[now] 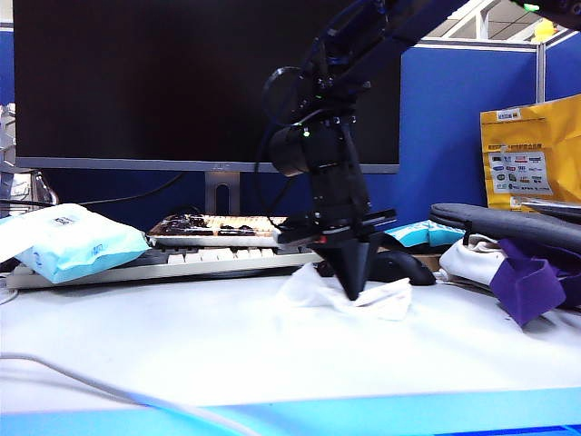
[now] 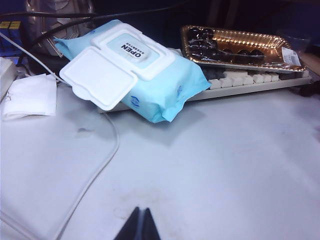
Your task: Use the wet wipes on the table to wipe the cherry juice off the table, then put the wipes back on the table.
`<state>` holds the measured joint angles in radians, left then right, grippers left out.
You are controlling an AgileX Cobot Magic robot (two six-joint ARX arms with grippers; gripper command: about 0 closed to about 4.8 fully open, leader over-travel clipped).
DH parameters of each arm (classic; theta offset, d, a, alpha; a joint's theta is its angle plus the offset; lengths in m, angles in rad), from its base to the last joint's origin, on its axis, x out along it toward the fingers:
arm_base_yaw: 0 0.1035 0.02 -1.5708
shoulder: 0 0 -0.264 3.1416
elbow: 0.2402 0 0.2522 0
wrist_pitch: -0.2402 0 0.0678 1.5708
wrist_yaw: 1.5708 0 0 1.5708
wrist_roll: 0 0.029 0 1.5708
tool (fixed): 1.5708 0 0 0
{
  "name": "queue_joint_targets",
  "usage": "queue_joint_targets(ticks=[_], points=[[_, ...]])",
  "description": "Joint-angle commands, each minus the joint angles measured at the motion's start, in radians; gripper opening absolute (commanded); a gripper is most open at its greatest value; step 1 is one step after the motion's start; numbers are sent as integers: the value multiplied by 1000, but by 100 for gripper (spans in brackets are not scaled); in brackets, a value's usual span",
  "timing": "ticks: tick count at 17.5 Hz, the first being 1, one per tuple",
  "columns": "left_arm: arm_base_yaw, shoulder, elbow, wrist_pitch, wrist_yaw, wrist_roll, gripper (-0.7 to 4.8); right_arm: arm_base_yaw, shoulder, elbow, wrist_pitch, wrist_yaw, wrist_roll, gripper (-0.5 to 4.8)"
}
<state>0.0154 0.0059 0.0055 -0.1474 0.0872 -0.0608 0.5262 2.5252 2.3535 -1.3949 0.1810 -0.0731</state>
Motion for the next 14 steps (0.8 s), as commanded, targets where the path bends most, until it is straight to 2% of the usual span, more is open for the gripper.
queue_joint_targets(ticks=[1, 4, 7, 14], points=[[0, -1, 0, -9, 4, 1, -3, -5, -39, 43, 15, 22, -6, -1], [0, -1, 0, -9, 4, 1, -4, -5, -158, 56, 15, 14, -6, -1], [1, 8, 0, -13, 4, 1, -3, -5, -327, 56, 15, -40, -6, -1], [1, 5, 0, -10, 4, 1, -4, -5, -632, 56, 16, -52, 2, -1]])
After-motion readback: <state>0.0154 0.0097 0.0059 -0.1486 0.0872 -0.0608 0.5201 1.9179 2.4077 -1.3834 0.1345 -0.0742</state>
